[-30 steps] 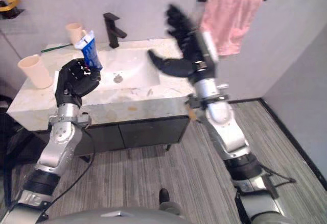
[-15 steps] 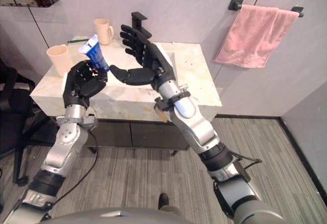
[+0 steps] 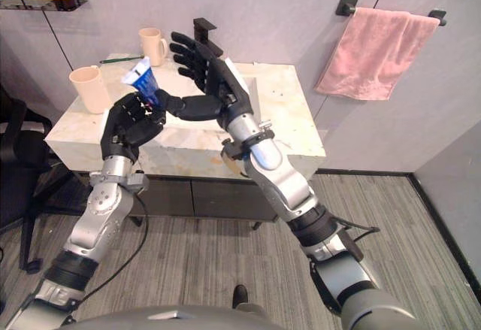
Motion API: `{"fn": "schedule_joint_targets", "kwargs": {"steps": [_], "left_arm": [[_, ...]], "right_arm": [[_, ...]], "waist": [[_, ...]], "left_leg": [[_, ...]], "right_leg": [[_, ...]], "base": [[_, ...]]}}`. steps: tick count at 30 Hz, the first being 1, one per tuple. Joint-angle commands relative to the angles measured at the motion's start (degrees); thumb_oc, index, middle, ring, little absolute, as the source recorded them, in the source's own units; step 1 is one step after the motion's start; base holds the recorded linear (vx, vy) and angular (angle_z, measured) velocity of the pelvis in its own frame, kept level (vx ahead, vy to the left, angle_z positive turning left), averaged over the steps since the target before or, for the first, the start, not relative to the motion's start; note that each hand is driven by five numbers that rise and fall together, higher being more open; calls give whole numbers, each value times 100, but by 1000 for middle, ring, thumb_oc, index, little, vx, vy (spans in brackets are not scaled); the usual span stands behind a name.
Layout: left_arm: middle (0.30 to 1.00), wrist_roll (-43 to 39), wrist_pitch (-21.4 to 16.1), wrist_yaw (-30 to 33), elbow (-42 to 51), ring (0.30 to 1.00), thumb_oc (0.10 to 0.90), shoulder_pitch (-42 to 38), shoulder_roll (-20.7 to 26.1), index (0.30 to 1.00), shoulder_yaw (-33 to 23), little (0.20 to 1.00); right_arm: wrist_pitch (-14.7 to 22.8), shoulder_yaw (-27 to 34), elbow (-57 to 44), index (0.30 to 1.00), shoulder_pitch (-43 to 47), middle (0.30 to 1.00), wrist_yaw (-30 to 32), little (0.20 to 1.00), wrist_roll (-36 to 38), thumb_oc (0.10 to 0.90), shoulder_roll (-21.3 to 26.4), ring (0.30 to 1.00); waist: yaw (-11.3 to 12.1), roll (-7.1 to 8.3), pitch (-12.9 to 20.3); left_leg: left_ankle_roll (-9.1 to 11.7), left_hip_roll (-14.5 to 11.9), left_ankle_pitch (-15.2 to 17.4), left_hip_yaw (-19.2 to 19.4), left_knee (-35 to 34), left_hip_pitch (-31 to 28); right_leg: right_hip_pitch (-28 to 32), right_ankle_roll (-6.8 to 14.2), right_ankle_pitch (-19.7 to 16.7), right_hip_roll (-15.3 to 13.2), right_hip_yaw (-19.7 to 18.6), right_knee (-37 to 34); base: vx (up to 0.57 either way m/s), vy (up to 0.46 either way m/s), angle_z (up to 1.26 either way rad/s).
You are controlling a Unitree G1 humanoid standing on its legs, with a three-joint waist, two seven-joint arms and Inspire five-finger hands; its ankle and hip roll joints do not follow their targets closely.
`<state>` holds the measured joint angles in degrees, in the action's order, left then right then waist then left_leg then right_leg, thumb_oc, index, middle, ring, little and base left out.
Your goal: Organize the bathroom.
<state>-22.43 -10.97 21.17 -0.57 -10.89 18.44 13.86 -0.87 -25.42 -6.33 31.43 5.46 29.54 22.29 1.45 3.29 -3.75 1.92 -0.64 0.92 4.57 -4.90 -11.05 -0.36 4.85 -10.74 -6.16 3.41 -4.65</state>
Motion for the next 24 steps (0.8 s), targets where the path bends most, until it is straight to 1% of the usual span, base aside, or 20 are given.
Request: {"fn": "schedule_joint_targets", "kwargs": {"steps": [1,2,15,16,17,18,24], "left_arm": [[300,30,-536,-75,248,300,400,-998,138,300,154,300],[300,37,-522,-108,238,300,400,-978,137,300,136,300],[300,16,-509,-16,119,300,400,-958,117,300,83,300],[300,7,-504,-2,115,300,400,-956,115,300,74,300],[300,4,-522,7,108,300,400,-944,121,300,70,300],[300,-13,-522,5,103,300,400,-936,120,300,57,300],[300,-57,-461,0,134,300,400,-967,127,300,20,300]], "right_arm": [[412,207,-217,432,1028,432,17,432,-181,488,-266,432],[398,187,-269,300,1011,300,-10,300,-167,400,-254,300],[369,209,-271,300,1026,300,-155,300,-276,400,-200,300],[372,191,-256,404,1033,404,-170,404,-312,469,-190,404],[342,183,-270,834,1036,834,-168,834,-286,756,-173,834],[309,190,-287,900,1025,900,-170,900,-278,800,-158,900],[225,185,-270,900,982,900,-174,900,-422,800,-124,900]], "waist": [[20,11,353],[20,9,360],[-13,19,372],[-10,19,370],[-9,22,368],[-14,21,370],[-33,25,352]], "left_leg": [[-343,124,66,-247,-10,357],[-347,126,69,-254,-10,367],[-344,118,73,-234,-10,364],[-344,119,69,-238,-10,367],[-343,118,69,-241,-10,373],[-344,115,68,-235,-10,373],[-345,115,61,-237,-10,379]], "right_leg": [[592,80,548,-171,5,-35],[581,82,550,-174,-1,-35],[562,95,532,-174,-31,-35],[560,94,530,-175,-27,-35],[555,96,528,-174,-29,-35],[553,96,526,-177,-26,-35],[540,108,508,-183,-25,-35]], "base": [[0,0,0],[0,0,0],[0,0,0],[0,0,0],[0,0,0],[0,0,0],[0,0,0]]}}
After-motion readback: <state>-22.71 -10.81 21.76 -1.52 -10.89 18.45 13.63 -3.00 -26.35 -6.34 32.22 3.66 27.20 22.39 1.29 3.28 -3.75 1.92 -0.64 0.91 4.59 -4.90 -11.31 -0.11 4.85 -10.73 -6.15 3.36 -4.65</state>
